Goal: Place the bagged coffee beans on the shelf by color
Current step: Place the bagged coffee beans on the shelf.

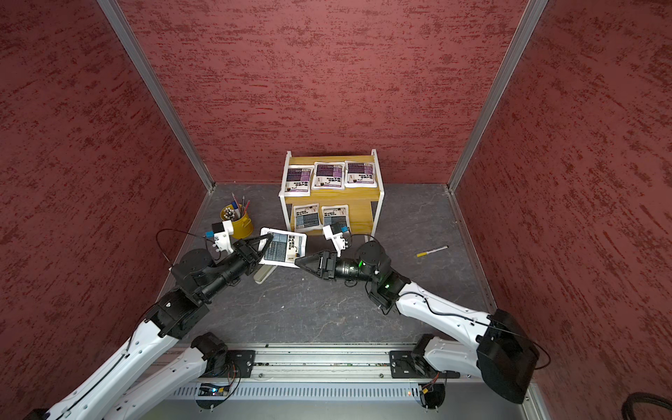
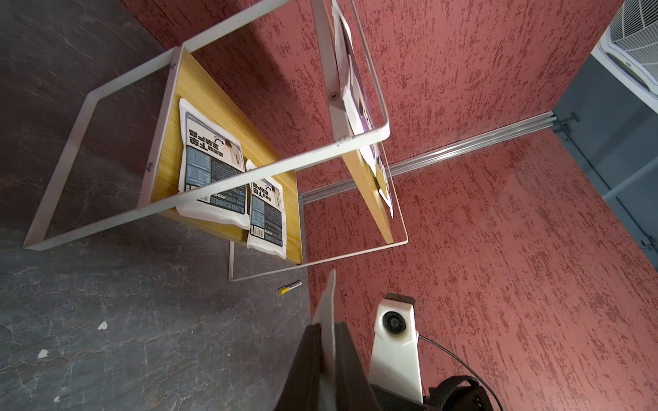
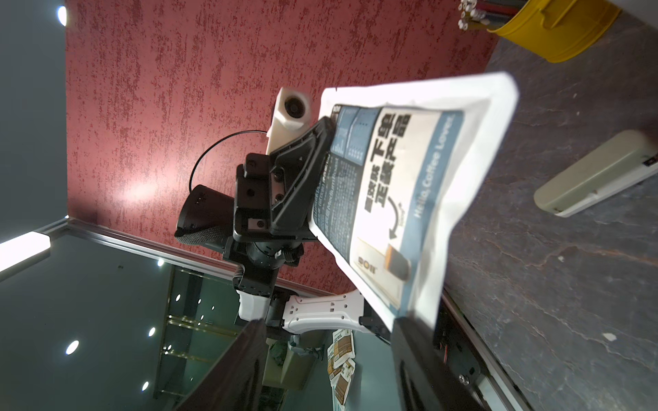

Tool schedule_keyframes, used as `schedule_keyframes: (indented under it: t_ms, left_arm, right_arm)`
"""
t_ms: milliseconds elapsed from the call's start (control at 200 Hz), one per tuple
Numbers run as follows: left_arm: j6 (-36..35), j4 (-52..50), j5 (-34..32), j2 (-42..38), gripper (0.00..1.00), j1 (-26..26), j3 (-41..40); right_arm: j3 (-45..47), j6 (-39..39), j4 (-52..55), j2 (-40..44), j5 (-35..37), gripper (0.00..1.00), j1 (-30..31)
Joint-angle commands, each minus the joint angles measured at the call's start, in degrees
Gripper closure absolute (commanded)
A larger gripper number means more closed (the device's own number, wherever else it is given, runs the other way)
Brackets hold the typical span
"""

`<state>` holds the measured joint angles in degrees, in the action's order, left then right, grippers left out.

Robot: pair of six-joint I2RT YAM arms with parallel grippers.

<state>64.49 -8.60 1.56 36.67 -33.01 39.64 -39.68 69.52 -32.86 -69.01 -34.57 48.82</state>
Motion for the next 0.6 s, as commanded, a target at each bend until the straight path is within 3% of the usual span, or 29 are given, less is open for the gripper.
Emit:
schedule_keyframes:
  t_ms: [0, 225, 596]
  left_arm:
    - [-0.1, 0.7, -5.5, -0.7, 0.91, -0.8, 1.3]
    - [-0.4, 0.2, -7.7, -1.7, 0.91, -1.4, 1.5]
    - [-0.2, 0.4, -8.5, -3.6, 0.91, -2.5, 0.6]
  right_arm:
    - [-1.8, 1.3, -6.5, -1.9, 2.6, 0.4, 1.8]
    - [-3.5, 2.1, -8.2, -5.6, 4.6, 0.4, 4.9]
    - [-4.0, 5.0, -15.2, -10.0, 15.2, 0.4, 7.9]
